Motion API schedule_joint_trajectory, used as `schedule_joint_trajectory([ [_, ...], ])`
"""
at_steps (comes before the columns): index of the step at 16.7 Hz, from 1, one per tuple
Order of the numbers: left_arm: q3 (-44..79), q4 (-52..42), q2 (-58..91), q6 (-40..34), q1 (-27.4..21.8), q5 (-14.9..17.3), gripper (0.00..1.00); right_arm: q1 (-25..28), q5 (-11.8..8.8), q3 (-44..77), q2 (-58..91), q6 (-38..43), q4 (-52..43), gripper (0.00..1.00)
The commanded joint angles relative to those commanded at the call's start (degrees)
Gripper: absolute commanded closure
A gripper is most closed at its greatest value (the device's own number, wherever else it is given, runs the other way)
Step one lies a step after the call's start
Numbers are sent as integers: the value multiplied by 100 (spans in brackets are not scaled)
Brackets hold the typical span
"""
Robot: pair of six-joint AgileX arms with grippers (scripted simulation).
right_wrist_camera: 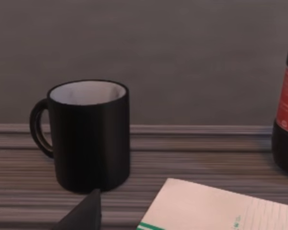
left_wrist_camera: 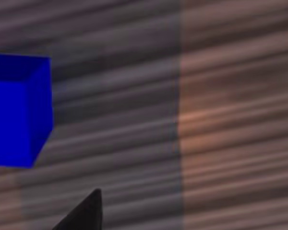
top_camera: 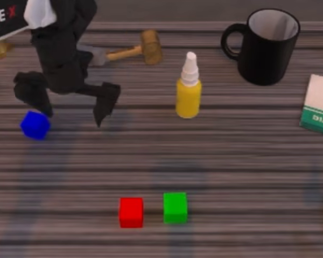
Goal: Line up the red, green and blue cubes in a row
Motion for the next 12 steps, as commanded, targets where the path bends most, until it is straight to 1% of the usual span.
schedule_joint_trajectory([
  [2,131,-8,97,788,599,10,0,0,0,0,0,0,0,0],
  [5,277,5,174,1504,1236,22,0,0,0,0,0,0,0,0],
  [7,321,15,187,1675,1401,26,0,0,0,0,0,0,0,0],
  [12,286,35,168,1671,1387,21,0,0,0,0,0,0,0,0],
])
